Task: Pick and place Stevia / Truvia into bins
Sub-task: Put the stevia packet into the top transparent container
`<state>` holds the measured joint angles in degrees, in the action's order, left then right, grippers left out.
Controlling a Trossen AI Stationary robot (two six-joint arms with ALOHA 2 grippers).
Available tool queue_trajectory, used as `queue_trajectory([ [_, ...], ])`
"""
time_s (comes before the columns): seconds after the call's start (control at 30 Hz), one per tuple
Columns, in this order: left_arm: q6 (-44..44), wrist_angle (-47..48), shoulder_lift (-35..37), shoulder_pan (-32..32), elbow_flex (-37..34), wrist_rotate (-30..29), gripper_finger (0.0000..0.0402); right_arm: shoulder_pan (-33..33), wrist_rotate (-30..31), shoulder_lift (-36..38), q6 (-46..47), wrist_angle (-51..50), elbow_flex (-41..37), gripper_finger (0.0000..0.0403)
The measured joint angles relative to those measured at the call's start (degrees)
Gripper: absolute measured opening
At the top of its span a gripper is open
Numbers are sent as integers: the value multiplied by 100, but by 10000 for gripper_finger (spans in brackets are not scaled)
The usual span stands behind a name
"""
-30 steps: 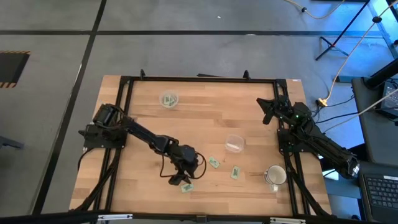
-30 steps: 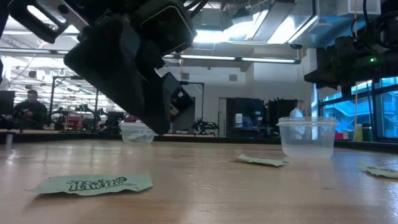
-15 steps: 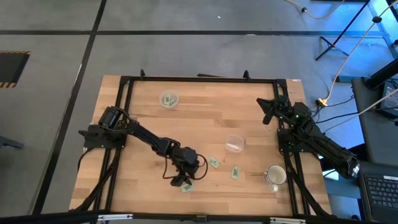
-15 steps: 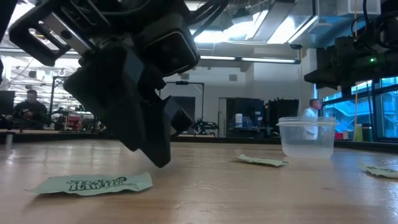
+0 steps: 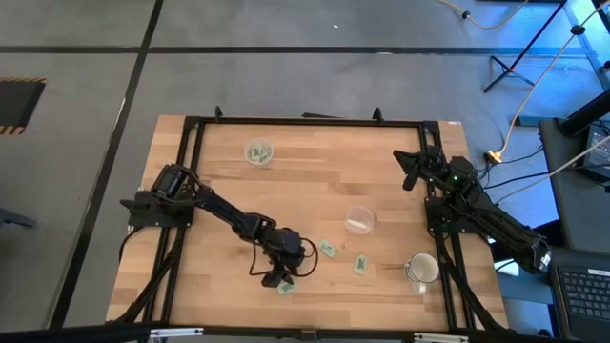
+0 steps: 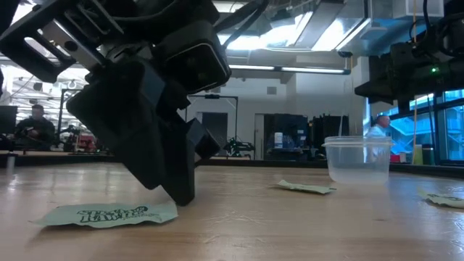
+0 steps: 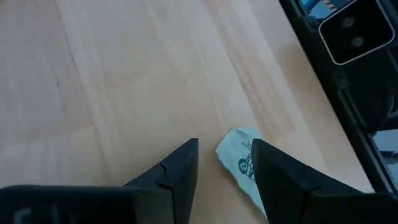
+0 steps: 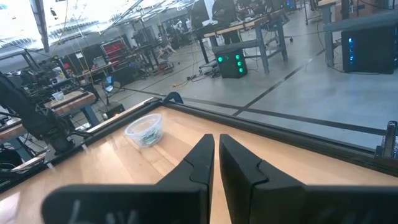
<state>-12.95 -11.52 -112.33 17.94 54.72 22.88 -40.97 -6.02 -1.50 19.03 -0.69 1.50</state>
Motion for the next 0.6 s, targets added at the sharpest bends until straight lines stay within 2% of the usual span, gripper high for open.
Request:
queue_trajectory([
  [0.2,-197,-418,-237,28,14,252,144,2,0,0,2,-2,-1,30],
  [0.4,-232,-370,-275,37,20,248,128,2,-1,0,11,-2,0,30],
  [0.6,388,-319,-278,32,13,240,125,2,-1,0,7,0,0,30],
])
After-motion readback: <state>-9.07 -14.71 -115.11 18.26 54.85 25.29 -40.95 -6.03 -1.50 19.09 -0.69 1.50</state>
